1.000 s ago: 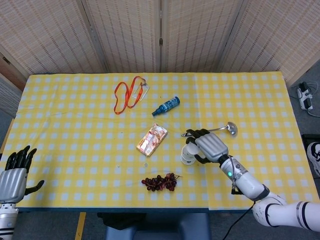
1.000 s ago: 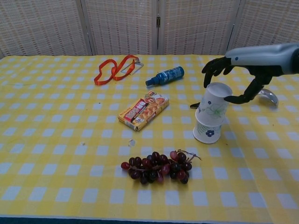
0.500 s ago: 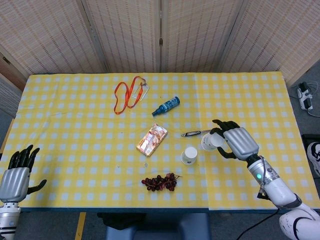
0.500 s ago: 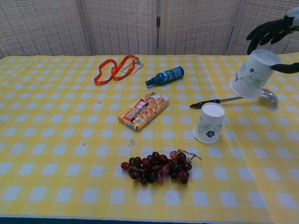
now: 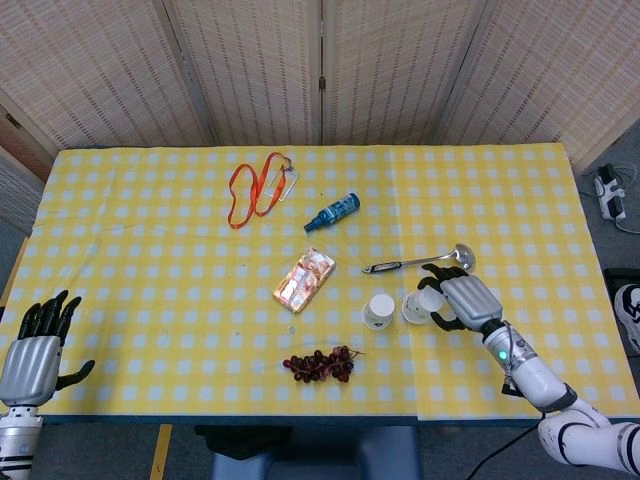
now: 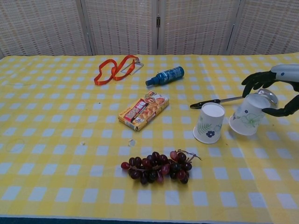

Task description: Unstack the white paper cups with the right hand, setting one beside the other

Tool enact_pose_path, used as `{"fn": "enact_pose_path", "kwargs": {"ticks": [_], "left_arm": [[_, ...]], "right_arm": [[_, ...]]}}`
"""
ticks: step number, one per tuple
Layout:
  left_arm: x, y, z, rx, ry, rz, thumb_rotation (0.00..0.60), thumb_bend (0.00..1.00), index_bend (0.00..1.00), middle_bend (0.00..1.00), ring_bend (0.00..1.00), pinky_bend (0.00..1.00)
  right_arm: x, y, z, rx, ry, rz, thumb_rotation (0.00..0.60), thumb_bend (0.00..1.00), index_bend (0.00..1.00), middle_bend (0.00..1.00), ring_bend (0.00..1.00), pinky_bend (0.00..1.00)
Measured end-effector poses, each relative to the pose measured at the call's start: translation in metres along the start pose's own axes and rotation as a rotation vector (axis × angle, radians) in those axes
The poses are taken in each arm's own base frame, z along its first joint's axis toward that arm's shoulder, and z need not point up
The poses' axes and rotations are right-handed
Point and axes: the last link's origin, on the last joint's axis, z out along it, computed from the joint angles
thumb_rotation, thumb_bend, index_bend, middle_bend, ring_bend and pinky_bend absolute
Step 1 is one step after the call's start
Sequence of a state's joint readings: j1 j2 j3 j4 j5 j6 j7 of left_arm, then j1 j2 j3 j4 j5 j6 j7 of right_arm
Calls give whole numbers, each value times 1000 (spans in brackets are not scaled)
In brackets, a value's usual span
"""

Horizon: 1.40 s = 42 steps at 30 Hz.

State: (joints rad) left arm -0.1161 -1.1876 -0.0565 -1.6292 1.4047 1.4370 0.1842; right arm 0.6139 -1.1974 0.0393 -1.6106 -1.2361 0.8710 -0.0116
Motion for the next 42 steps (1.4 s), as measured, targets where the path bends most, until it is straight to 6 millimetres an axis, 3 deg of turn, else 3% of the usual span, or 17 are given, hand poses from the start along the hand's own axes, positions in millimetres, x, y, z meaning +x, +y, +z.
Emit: {"fn": "enact_pose_path", "kwargs": {"ticks": [13,20,26,35,42], "left_arm": [[-1,-2,-1,6,-1,-2,600,245,9,0,0,0],[-1,-2,-1,6,-3,-3,600,244,9,0,0,0],[-1,-3,-1,8,-1,-7,600,245,9,0,0,0],[0,0,1,-8,19,-8,600,244,9,0,0,0],[5,11,0,-44,70,3,600,244,13,0,0,0]], "right_arm": [[-14,0,6,12,-28,2,600,475,327,121,155,136],[-13,1,2,10,-34,-6,600,475,29,86,108,101],[-8,4,-7,8,-1,11,600,475,0,43,99,93],[19,18,-46,-24,249,23,600,475,6,82,118,86],[27,29,-100,-77,458,43,600,475,15,92,120,86]]}}
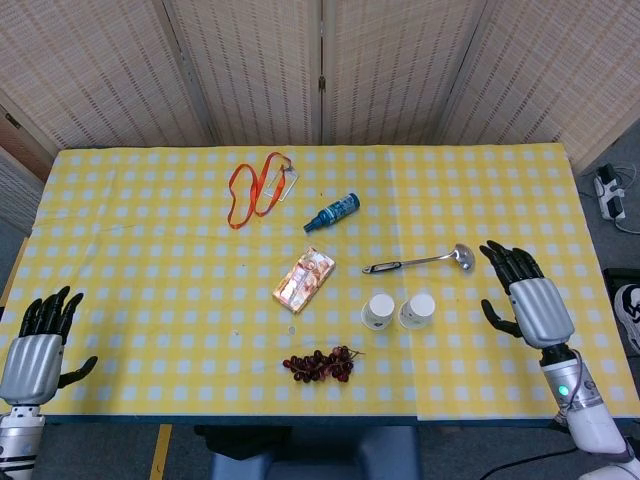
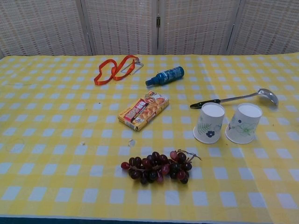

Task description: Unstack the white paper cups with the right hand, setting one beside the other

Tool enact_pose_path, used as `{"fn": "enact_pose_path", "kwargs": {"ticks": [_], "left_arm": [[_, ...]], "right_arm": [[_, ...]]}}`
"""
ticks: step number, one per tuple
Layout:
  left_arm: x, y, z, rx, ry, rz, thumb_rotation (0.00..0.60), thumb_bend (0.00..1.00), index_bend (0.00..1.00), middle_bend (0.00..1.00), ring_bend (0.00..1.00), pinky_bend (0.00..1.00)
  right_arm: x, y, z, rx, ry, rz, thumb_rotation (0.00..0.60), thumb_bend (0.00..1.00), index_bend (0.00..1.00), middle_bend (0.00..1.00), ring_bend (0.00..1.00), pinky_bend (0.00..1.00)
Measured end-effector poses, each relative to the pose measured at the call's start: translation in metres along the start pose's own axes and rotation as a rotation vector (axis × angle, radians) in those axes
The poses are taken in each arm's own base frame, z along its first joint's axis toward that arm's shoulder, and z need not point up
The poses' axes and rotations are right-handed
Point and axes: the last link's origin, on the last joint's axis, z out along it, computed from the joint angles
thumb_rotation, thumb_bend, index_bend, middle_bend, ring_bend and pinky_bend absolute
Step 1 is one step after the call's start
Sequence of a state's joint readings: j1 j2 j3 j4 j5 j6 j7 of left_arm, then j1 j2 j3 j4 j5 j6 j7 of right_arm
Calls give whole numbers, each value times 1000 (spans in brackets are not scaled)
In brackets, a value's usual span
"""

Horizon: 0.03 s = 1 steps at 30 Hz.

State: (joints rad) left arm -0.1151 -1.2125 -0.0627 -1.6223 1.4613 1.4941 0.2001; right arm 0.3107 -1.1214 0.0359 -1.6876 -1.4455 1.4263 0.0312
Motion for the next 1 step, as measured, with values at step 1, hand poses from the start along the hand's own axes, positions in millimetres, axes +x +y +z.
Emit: {"fn": "enact_pose_path", "kwargs": {"ticks": [1], "left_arm": [[1,2,0,-4,9,3,600,244,14,0,0,0]], "right_arm": [[3,2,-8,-10,19,1,600,475,17,92,120,86]]}}
